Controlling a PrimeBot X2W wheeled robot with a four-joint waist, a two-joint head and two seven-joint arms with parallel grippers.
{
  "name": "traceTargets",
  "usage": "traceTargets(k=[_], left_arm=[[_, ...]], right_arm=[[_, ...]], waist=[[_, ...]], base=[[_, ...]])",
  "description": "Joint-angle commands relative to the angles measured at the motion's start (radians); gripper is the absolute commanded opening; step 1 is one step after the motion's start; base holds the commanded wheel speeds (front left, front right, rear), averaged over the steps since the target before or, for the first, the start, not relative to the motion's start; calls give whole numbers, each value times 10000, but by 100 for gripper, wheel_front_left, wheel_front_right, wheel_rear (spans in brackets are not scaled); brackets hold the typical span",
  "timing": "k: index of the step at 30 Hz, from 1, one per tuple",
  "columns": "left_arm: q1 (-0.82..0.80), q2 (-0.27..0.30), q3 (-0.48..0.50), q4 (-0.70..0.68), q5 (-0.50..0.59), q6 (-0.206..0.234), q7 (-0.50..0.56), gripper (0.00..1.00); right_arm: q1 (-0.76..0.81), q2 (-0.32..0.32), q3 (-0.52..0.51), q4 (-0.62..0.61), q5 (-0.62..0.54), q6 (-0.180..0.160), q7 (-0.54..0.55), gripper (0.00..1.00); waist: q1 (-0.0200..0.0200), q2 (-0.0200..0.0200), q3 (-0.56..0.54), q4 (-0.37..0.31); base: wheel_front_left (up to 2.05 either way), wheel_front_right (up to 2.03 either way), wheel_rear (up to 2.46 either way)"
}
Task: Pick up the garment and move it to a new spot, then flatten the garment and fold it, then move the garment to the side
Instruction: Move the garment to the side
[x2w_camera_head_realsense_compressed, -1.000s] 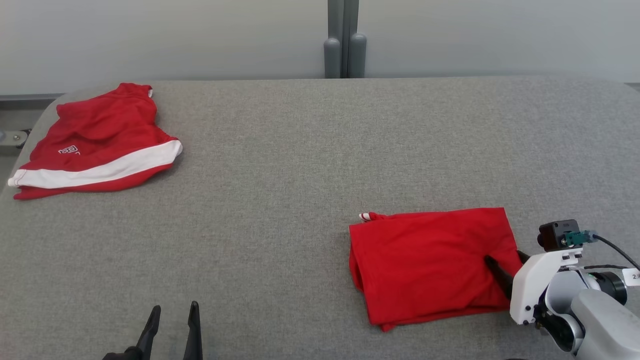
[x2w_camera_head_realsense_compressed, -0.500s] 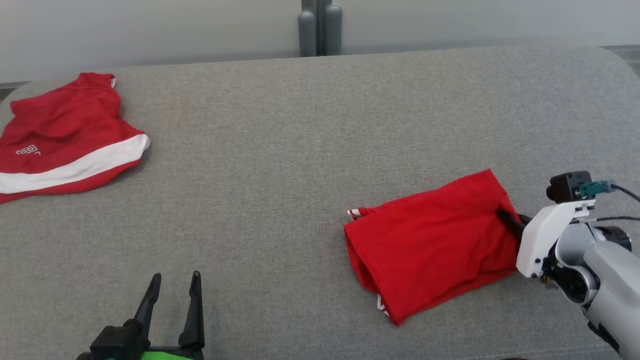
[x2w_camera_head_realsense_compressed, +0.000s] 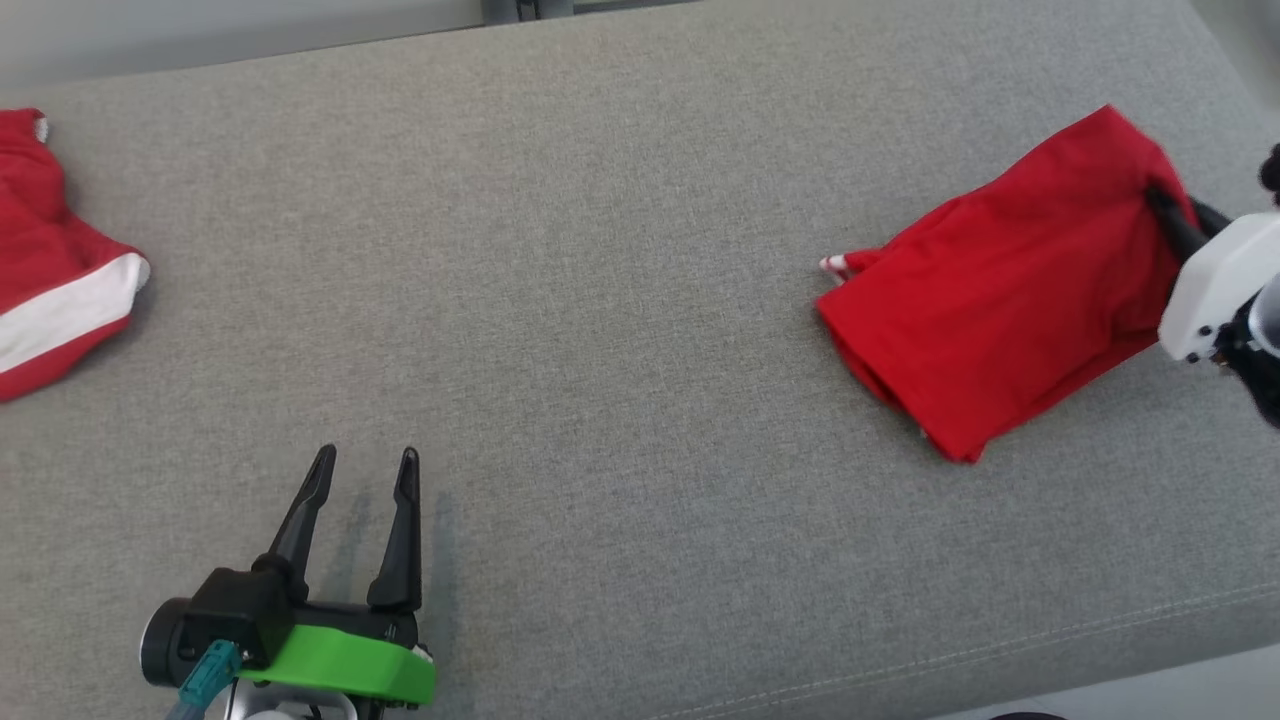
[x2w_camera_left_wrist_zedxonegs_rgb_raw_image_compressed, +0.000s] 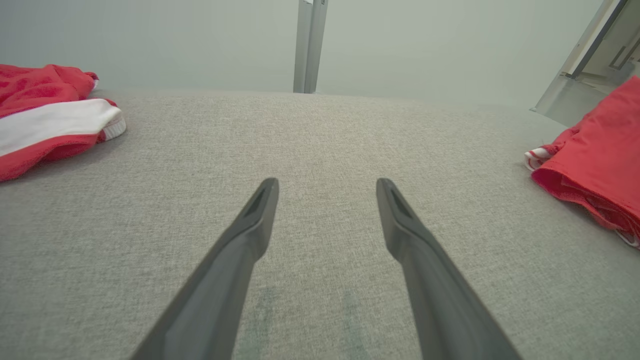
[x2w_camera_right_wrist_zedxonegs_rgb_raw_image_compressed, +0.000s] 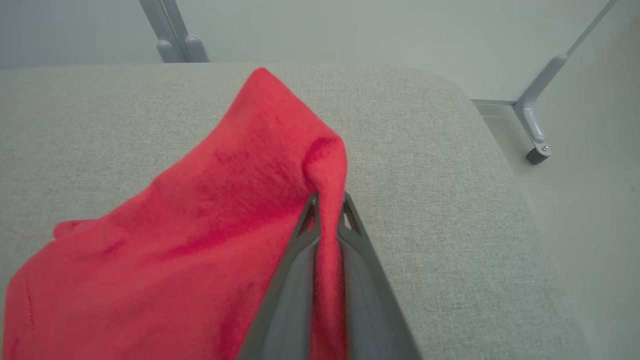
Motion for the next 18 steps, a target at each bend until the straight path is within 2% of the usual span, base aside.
traceTargets(k=[1, 8, 17, 18], left_arm=[[-256, 109, -52, -69, 31, 1, 2, 100], [-506, 449, -260, -63, 110, 1, 3, 100], [-316, 727, -227, -110, 133, 1, 2, 100], [-256, 743, -217, -121, 136, 1, 2, 100]], right_arm=[[-246, -203, -141, 313, 8, -19, -171, 0], [-748, -665, -1020, 2295, 70, -19, -976, 0], [-1187, -422, -1624, 4504, -155, -18, -1868, 0], [-1256, -398, -1611, 4635, -311, -18, -2002, 61]], waist=[[0, 0, 759, -344], [0, 0, 1368, -197], [0, 0, 1510, 131], [0, 0, 1503, 139]], base=[[0, 0, 0], [0, 0, 0], [0, 0, 0], [0, 0, 0]])
